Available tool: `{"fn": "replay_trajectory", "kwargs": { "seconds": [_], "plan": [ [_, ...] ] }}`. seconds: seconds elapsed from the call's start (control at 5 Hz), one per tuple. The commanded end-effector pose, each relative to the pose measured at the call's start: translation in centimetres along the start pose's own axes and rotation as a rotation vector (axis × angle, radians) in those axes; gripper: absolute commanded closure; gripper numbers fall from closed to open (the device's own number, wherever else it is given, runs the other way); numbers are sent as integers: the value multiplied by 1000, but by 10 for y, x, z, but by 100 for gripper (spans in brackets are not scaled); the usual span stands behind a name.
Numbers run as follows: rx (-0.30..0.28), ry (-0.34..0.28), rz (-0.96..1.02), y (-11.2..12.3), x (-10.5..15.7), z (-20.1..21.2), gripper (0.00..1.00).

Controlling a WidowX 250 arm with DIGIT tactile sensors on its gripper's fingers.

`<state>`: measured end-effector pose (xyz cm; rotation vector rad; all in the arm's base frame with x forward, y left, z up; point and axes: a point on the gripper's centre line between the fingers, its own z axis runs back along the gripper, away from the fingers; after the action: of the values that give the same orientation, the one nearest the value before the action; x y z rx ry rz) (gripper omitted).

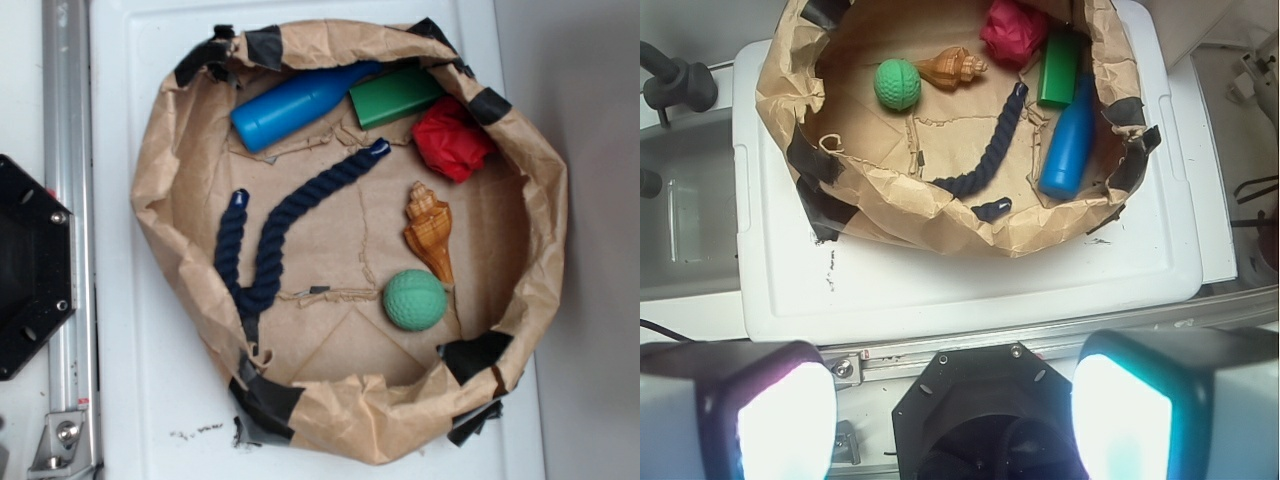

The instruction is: Grab the shell.

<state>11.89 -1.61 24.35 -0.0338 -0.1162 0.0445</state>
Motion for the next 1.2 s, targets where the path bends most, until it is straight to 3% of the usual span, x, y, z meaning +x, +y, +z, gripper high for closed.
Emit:
{"fn": "replay_trajectory", "kwargs": {
  "seconds": [0.0,0.2,0.4,0.6,0.8,1.0],
  "plan": [
    [0,0,0,0,0,0,0],
    [45,39,173,31,29,-39,0],
    [62,-24,309,40,52,-56,0],
    [53,-146,531,46,76,-80,0],
    [88,-244,774,45,91,-95,0],
    [54,-257,934,37,113,-115,0]
  ]
}}
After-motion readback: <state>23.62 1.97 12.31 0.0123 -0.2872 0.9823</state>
